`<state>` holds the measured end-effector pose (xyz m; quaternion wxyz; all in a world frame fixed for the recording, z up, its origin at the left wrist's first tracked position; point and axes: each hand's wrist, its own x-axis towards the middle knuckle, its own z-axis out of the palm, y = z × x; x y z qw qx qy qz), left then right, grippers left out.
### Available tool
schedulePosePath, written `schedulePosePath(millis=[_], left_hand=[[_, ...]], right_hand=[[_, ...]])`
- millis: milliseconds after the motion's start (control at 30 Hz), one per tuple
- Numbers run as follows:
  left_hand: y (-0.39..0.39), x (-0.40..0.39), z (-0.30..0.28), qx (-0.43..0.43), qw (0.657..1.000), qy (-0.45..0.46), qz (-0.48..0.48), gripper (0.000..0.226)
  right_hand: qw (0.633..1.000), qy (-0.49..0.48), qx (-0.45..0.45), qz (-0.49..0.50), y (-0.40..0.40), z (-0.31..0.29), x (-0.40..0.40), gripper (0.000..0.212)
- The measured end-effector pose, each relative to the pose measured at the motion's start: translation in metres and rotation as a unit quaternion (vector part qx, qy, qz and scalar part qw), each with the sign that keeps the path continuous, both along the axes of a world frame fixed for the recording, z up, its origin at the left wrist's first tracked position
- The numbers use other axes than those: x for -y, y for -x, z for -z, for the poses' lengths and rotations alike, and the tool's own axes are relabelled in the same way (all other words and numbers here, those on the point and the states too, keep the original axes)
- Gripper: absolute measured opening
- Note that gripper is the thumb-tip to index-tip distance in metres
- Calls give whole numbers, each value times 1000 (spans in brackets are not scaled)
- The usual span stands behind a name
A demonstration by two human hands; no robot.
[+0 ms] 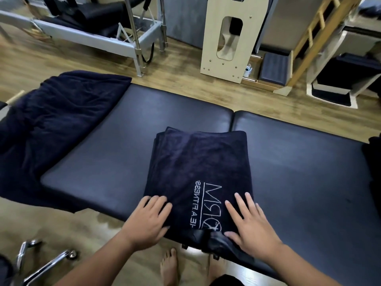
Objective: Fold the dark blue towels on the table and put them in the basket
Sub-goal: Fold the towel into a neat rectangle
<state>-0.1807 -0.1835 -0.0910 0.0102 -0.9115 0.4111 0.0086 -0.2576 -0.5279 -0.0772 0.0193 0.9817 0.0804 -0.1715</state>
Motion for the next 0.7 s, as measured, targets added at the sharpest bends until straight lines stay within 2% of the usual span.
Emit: schedulePosePath(millis=[67,167,300,467,633,700], left_hand=[[-3,-5,-6,12,1000,7,9,46],[-13,-7,-19,32,999,11,27,28],[-17,-3,-29,32,999,-2,-2,50],[-7,-3,-24,31,999,-29,13,29],[6,6,-28,7,996,-81,19,17],[7,9,-28,-3,995,-102,4,34]], right_hand=[[999,-1,39,-30,2,-1,7,66],[993,-28,113,-3,3,-7,8,52],[991,-25,133,8,2,-14,3,45],[981,-41,191,-6,2,-20,7,25],[993,-23,116,-7,12,-7,5,42],[994,-27,105,-3,11,-10,5,51]])
